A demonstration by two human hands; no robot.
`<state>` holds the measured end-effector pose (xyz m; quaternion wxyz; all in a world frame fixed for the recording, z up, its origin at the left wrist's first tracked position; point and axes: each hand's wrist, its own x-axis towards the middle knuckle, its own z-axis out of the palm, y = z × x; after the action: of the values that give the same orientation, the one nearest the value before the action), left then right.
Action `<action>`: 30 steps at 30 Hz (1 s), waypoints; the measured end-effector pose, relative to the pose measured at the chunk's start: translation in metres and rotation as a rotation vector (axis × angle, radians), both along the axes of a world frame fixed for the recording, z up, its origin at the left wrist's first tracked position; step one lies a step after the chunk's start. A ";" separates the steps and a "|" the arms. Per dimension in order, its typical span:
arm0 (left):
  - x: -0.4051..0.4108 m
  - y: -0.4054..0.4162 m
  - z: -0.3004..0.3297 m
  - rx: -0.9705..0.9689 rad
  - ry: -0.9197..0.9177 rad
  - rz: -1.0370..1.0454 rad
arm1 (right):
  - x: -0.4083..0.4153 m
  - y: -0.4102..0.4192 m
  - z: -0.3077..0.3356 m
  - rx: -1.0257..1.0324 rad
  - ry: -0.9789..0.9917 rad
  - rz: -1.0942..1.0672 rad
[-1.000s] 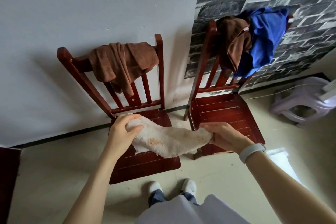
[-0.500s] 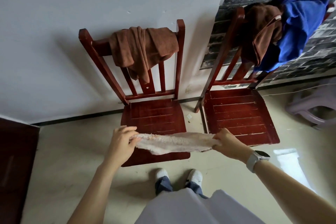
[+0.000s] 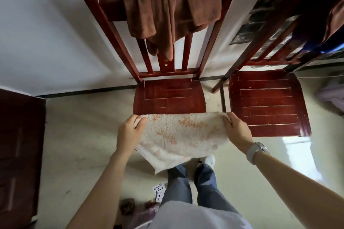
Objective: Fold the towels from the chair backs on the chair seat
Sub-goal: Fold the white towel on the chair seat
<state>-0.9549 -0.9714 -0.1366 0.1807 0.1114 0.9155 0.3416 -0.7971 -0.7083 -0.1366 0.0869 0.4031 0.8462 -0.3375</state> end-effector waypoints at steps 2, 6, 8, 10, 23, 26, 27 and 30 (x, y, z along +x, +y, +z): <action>-0.025 0.005 -0.027 -0.029 -0.014 0.008 | -0.027 0.006 -0.020 0.026 -0.032 0.032; -0.082 0.021 -0.083 -0.086 0.045 -0.080 | -0.090 0.024 -0.071 0.086 -0.047 0.101; -0.113 0.033 -0.108 -0.103 0.055 -0.113 | -0.122 0.035 -0.093 0.092 -0.045 0.105; -0.137 0.048 -0.129 -0.080 0.007 -0.060 | -0.150 0.044 -0.111 0.025 -0.002 0.021; -0.042 -0.016 -0.266 -0.388 -0.417 0.246 | -0.069 -0.011 -0.234 -0.224 -0.453 -0.138; -0.024 -0.022 -0.278 -0.400 -0.357 0.311 | -0.052 -0.024 -0.253 -0.208 -0.432 -0.220; -0.019 -0.020 -0.278 -0.394 -0.354 0.329 | -0.048 -0.028 -0.256 -0.211 -0.418 -0.267; -0.009 -0.017 -0.279 -0.435 -0.395 0.326 | -0.040 -0.039 -0.261 -0.263 -0.427 -0.362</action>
<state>-0.9642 -0.9882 -0.4155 0.3172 -0.1462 0.9201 0.1775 -0.8373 -0.7475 -0.3981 0.2526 0.5943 0.6724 -0.3618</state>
